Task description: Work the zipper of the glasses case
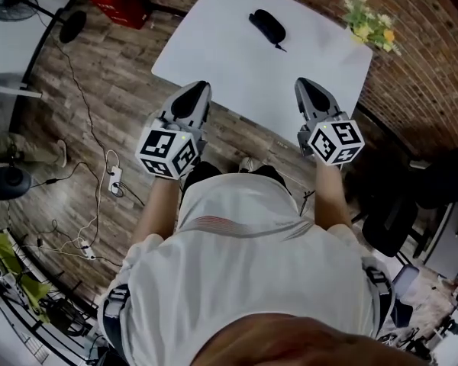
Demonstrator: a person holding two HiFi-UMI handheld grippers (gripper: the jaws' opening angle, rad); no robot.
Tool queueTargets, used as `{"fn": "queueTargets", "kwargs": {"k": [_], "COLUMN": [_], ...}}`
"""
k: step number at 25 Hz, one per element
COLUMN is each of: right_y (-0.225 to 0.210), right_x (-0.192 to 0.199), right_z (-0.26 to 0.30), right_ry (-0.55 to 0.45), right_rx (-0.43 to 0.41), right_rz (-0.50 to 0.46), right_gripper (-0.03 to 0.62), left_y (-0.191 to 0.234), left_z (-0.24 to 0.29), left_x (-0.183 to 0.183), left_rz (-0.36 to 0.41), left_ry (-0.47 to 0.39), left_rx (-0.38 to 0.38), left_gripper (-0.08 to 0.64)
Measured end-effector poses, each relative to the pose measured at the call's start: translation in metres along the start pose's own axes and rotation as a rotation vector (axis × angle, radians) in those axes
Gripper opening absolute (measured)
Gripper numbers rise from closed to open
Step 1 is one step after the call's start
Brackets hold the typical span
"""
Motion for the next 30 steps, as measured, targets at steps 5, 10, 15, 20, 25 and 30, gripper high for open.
{"fn": "queueTargets", "kwargs": {"k": [5, 10, 15, 20, 25, 30], "right_y": [-0.029, -0.049, -0.057, -0.062, -0.07, -0.089], "right_x": [-0.003, -0.009, -0.017, -0.026, -0.019, -0.015], "right_z": [0.015, 0.04, 0.076, 0.119, 0.127, 0.123], "right_ry": [0.01, 0.016, 0.004, -0.002, 0.033, 0.069], "right_rx": [0.062, 0.163, 0.287, 0.348, 0.401, 0.384], "right_rz": [0.021, 0.029, 0.06, 0.06, 0.064, 0.063], "right_gripper": [0.051, 0.051, 0.051, 0.051, 0.052, 0.103], "left_y": [0.012, 0.039, 0.075, 0.116, 0.125, 0.107], "left_z": [0.047, 0.099, 0.154, 0.195, 0.217, 0.226], "left_x": [-0.009, -0.02, -0.035, -0.05, -0.049, -0.043], "left_rz": [0.001, 0.006, 0.039, 0.063, 0.053, 0.052], "left_ry": [0.018, 0.031, 0.061, 0.075, 0.098, 0.119], "left_rx": [0.058, 0.148, 0.28, 0.344, 0.379, 0.38], "left_gripper": [0.032, 0.034, 0.034, 0.034, 0.034, 0.033]}}
Point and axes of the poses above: the fingertips, and each gripper's own axes: z forward along the fingers, y to its left, x out of its underside, the point moved 4 cm from there along -z, backward along the fingers, and after that the axes turned 10 degrees about -x, right-handed, at the moved point
